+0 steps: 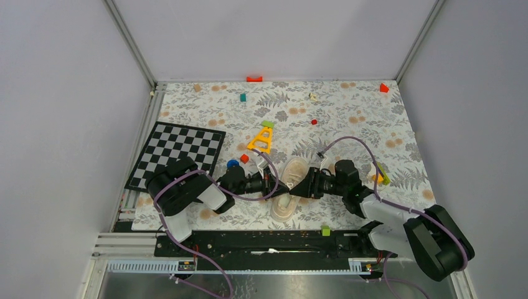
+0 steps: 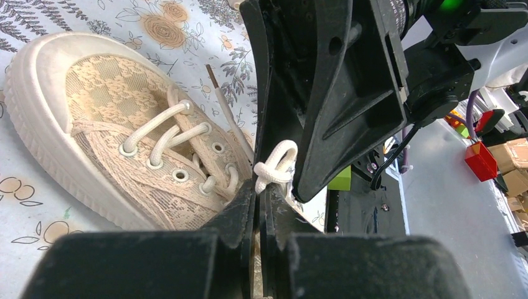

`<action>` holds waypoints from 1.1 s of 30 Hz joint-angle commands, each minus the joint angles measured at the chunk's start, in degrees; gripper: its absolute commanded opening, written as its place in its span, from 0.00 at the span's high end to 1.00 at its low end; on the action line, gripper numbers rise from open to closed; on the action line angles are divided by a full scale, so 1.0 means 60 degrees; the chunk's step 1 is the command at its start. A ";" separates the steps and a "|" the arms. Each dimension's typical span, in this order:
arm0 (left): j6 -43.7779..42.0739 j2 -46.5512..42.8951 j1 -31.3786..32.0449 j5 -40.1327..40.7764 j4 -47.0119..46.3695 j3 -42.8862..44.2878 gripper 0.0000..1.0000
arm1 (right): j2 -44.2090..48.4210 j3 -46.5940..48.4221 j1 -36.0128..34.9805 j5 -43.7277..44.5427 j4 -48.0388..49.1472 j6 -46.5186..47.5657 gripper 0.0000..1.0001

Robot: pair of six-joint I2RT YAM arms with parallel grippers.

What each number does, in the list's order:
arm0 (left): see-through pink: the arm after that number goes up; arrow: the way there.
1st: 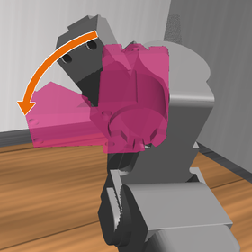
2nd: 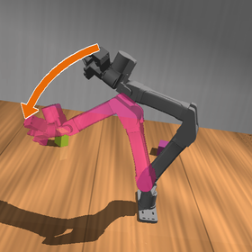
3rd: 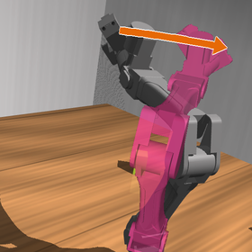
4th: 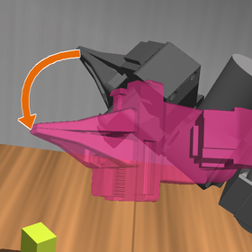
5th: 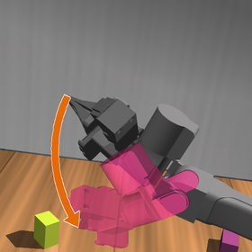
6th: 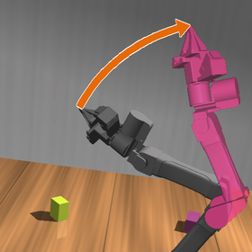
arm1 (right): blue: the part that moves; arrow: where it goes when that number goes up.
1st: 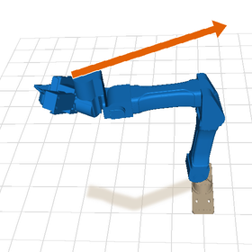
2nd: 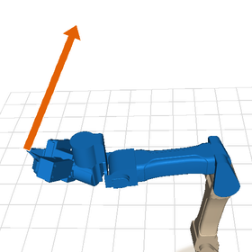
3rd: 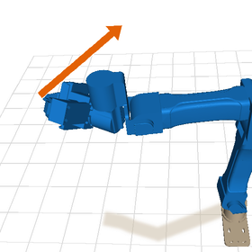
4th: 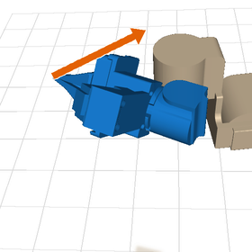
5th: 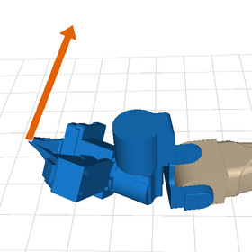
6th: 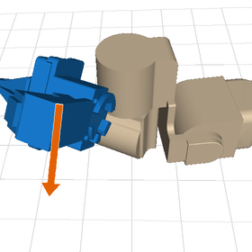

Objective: Tie the shoes
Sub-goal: Cross the shoelace with the shoelace.

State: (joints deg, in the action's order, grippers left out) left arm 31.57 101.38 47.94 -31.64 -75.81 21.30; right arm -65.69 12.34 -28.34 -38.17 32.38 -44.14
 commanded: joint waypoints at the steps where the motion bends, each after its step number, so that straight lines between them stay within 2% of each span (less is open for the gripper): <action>1: -0.0046 0.0007 0.0060 0.0066 -0.0204 0.0207 1.00 | 0.0505 0.0240 0.0072 0.0339 -0.0844 0.0584 0.53; 7: -0.0089 -0.0007 0.0065 0.0181 0.0028 0.0255 1.00 | 0.0784 0.0255 0.0079 0.0390 -0.1256 0.0735 0.42; 25: -0.0208 0.0022 0.0056 0.0379 0.0756 0.0486 1.00 | 0.2519 0.0415 0.0005 0.0582 -0.2156 0.1165 0.39; 33: -0.0251 0.0057 0.0061 0.0403 0.0899 0.0559 1.00 | 0.2535 0.0849 -0.1253 0.1241 -0.2217 0.1535 0.39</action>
State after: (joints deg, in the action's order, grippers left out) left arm 31.35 101.38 48.07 -30.11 -69.89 23.27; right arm -50.00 13.89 -31.73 -33.91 18.59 -37.45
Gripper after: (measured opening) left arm 0.024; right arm 0.614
